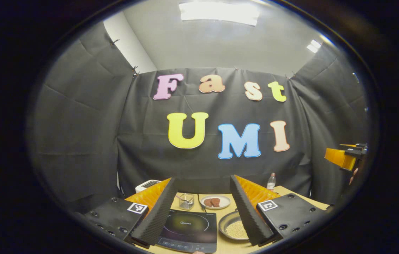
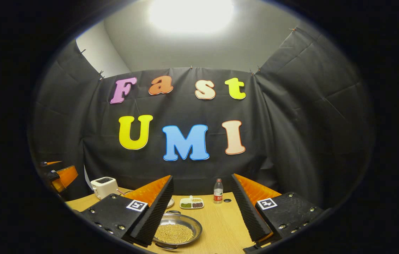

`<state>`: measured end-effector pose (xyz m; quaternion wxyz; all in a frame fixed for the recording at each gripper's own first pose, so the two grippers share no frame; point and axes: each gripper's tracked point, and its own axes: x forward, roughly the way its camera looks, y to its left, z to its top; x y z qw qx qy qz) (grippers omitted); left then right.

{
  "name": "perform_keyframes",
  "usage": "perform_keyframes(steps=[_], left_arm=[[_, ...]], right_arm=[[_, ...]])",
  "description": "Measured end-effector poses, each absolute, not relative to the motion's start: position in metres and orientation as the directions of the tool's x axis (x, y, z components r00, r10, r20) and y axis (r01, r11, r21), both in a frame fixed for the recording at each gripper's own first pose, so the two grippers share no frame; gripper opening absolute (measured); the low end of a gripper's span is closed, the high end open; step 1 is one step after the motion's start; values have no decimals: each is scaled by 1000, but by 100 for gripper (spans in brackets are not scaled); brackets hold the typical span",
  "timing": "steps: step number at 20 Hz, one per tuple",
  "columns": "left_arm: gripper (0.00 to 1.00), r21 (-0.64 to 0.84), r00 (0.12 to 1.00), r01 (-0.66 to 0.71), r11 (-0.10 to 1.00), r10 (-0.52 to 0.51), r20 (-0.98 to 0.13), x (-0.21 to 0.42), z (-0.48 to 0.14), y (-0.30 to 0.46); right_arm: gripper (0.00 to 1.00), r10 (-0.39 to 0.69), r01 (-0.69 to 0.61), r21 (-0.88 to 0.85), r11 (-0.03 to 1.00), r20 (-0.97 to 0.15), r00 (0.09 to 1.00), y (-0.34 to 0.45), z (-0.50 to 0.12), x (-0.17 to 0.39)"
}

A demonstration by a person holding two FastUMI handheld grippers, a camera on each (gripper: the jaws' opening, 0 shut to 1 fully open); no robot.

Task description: First push the handle of the pot to place it horizontally, then grasp the pot with both hands and set it on the induction cooktop.

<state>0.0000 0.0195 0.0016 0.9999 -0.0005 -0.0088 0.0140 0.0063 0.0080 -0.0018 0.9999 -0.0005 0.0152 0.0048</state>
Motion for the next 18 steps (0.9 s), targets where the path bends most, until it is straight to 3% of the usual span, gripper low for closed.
perform_keyframes(steps=[1, 2, 3, 6, 7, 8, 14, 15, 17, 18], left_arm=[[100, -2, 999, -28, 1000, 28, 18, -2, 2, 20], [100, -3, 999, -30, 1000, 30, 19, -3, 3, 20], [100, -3, 999, -30, 1000, 30, 19, -3, 2, 20], [92, -1, 999, -32, 999, 32, 20, -4, 2, 21], [92, 0, 999, -33, 999, 33, 21, -4, 3, 22], [98, 1, 999, -34, 999, 34, 21, -3, 4, 22], [100, -8, 999, -38, 999, 39, 22, -4, 3, 25], [100, -7, 999, -38, 999, 39, 21, -4, 1, 26], [100, 2, 999, -44, 999, 44, 21, -4, 2, 30], [100, 3, 999, -44, 999, 44, 21, -4, 3, 32]], right_arm=[[95, 5, -5, -3, 1000, -35, 999, 7, -4, 7], [81, 4, -4, -5, 1000, -37, 999, 7, -4, 6], [77, 6, -7, -7, 1000, -40, 999, 8, -4, 6], [74, -5, 5, -14, 1000, -35, 999, 7, -3, 6], [61, -4, 4, -12, 1000, -26, 1000, 7, 1, 8], [47, -1, 1, -13, 1000, -22, 1000, 10, 3, 6], [47, 63, -64, -9, 998, -66, 996, 27, -7, 4], [47, 21, -22, -14, 1000, -58, 998, 16, -16, 10], [1, 5, -6, -11, 1000, -43, 999, 18, -3, 9], [6, 16, -16, -5, 1000, -49, 999, 23, -6, 8]])
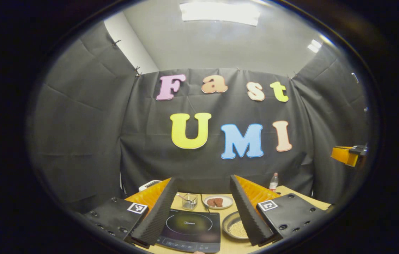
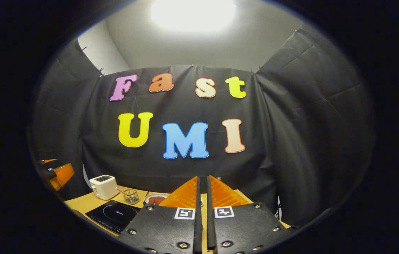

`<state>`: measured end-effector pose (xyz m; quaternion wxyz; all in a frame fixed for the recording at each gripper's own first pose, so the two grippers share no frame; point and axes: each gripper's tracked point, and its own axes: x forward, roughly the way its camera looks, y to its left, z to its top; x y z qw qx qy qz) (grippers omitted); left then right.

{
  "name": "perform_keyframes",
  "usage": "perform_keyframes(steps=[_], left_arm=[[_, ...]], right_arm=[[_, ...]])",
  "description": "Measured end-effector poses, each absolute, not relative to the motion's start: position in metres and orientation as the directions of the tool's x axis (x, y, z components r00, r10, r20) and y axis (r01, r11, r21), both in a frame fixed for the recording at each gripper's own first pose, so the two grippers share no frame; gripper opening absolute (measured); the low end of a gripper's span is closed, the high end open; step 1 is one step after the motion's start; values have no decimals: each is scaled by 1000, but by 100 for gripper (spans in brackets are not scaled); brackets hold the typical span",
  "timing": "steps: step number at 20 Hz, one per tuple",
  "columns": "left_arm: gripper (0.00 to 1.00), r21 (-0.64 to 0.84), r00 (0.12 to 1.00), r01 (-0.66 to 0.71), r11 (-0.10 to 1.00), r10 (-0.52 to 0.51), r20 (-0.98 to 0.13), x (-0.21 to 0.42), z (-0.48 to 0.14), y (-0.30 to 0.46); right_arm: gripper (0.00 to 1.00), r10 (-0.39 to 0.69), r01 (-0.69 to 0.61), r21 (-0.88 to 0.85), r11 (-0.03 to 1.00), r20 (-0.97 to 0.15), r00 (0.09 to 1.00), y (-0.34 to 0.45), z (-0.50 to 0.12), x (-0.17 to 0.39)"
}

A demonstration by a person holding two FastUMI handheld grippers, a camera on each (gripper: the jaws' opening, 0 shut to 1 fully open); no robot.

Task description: First push the handle of the pot to place it horizontally, then grasp the pot with both hands and set it on the induction cooktop.

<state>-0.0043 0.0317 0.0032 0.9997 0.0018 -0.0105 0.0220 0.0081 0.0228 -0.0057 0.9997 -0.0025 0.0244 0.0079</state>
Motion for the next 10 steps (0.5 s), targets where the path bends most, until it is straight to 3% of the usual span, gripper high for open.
perform_keyframes(steps=[1, 2, 4, 5, 7, 10], left_arm=[[98, 4, 999, -43, 999, 43, 20, -5, 2, 32], [98, 7, 999, -47, 999, 47, 19, -4, 2, 35], [100, 4, 998, -53, 999, 53, 20, -4, 3, 40], [100, 4, 998, -55, 998, 55, 18, -4, 2, 42], [92, 10, 998, -64, 998, 64, 19, -4, 2, 48], [94, 11, 996, -80, 997, 80, 24, -5, 5, 59]], right_arm=[[7, 14, -14, -3, 1000, -48, 999, 19, -2, 5], [0, 31, -31, 6, 999, -49, 998, 25, -7, 15], [7, 52, -51, 24, 998, -57, 997, 28, -9, 9], [1, 65, -64, 26, 998, -58, 996, 35, -9, 12], [1, 86, -84, 22, 996, -74, 994, 43, -17, 15], [1, 126, -123, 31, 992, -111, 986, 59, -28, 21]])
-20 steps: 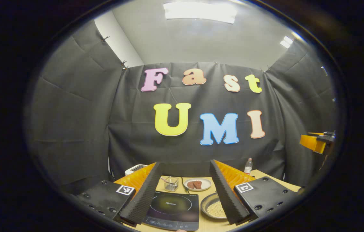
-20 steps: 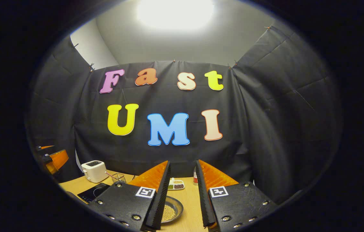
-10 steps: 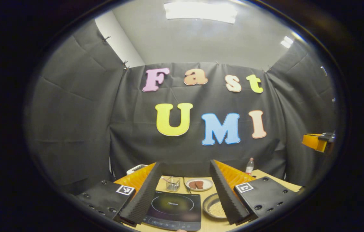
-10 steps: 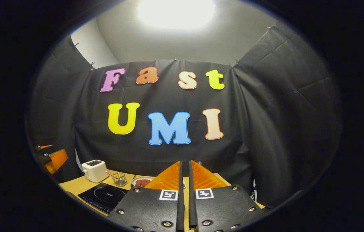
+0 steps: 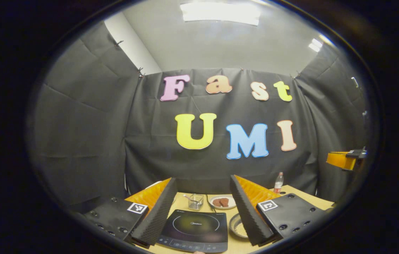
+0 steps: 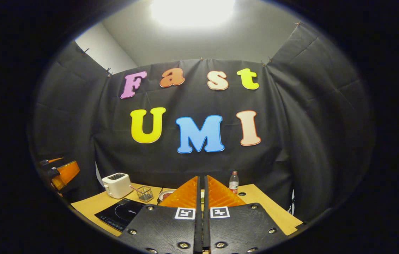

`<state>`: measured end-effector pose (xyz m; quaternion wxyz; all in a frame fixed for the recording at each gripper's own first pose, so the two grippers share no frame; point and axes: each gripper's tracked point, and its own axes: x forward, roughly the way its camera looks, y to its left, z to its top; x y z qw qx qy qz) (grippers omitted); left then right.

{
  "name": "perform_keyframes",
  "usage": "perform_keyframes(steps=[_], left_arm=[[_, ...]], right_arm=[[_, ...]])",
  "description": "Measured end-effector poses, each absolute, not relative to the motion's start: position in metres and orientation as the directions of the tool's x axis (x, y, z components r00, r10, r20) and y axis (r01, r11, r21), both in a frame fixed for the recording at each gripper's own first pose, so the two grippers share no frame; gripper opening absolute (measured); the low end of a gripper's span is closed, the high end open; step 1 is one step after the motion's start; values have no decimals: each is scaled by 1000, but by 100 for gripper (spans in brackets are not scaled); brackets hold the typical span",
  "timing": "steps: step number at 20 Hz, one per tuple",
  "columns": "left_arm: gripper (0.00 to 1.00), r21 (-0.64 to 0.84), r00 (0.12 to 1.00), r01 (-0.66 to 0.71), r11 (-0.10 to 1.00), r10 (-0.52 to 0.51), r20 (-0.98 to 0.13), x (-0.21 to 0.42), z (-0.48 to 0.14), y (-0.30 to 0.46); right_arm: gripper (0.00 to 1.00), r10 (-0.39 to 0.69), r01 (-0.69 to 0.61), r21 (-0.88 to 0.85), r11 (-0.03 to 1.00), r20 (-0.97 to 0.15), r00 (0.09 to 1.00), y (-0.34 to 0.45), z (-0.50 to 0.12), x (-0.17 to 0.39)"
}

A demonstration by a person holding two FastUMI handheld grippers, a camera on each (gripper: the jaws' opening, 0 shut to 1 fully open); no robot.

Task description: First push the handle of the pot to place it horizontally, then grasp the pot with both hands and set it on the induction cooktop.

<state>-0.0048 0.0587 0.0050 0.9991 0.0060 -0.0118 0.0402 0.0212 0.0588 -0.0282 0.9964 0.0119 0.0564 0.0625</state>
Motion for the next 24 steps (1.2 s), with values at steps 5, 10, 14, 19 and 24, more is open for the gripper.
perform_keyframes(steps=[5, 10, 14, 19, 24], left_arm=[[100, 10, 993, -120, 993, 120, 17, -7, -1, 83], [98, 16, 986, -168, 986, 167, 13, -14, -5, 112], [100, 14, 981, -194, 981, 194, 8, -17, -8, 133], [98, 17, 978, -208, 978, 208, 0, -22, -17, 155], [98, 14, 977, -211, 977, 212, -11, -23, -26, 174]], right_arm=[[1, 197, -192, 45, 980, -184, 963, 88, -55, 27], [1, 270, -264, 60, 963, -285, 920, 122, -96, 27], [1, 307, -299, 79, 951, -360, 881, 144, -128, 26], [1, 335, -334, 90, 938, -473, 815, 168, -176, 12], [1, 352, -362, 98, 927, -560, 750, 188, -218, -1]])
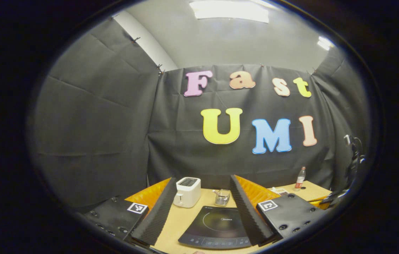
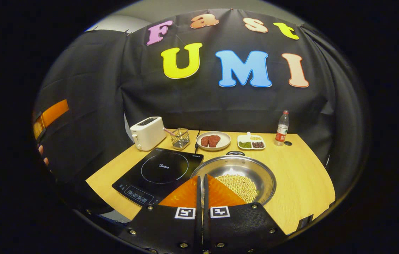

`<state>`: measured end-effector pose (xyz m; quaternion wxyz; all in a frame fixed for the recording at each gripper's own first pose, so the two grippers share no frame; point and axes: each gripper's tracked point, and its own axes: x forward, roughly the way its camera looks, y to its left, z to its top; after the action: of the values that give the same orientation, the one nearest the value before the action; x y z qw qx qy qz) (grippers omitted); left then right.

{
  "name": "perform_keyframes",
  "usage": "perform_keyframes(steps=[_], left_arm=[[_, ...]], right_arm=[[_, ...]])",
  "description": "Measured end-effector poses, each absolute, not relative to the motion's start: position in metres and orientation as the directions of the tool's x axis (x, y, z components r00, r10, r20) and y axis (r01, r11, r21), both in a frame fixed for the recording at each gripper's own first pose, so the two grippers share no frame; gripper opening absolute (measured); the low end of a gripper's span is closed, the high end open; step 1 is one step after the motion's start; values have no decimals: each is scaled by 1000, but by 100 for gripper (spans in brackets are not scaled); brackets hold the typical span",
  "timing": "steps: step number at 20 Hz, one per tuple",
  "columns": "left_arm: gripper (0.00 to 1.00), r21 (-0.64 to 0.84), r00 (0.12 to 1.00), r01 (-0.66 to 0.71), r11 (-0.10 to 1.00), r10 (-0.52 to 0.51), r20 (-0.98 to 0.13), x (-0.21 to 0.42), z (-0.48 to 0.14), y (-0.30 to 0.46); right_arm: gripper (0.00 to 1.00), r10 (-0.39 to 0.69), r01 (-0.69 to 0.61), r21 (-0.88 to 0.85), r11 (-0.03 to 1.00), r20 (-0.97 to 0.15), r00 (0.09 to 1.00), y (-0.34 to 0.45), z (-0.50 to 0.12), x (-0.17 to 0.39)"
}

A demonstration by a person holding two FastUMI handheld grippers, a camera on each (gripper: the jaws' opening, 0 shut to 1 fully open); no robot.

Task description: First push the handle of the pot to place it horizontally, then grasp the pot with both hands and set it on the induction cooktop.

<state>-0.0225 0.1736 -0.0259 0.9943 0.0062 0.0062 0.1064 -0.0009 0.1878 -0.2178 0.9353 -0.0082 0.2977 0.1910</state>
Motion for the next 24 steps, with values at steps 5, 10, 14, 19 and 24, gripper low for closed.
perform_keyframes(steps=[5, 10, 14, 19, 24], left_arm=[[98, 20, 977, -212, 977, 212, -25, -24, -37, 187], [100, 15, 974, -223, 975, 224, -42, -27, -47, 199], [100, 15, 969, -239, 971, 239, -55, -28, -55, 210], [100, 16, 965, -251, 968, 251, -73, -26, -66, 218], [100, 16, 965, -253, 967, 254, -71, -22, -69, 221]], right_arm=[[1, 359, -377, 117, 919, -645, 675, 202, -260, -13], [1, 354, -372, 142, 917, -717, 601, 210, -299, -25], [1, 346, -354, 171, 920, -780, 522, 214, -331, -35], [1, 309, -306, 176, 936, -827, 470, 208, -359, -40], [1, 270, -255, 169, 952, -858, 436, 198, -375, -36]])
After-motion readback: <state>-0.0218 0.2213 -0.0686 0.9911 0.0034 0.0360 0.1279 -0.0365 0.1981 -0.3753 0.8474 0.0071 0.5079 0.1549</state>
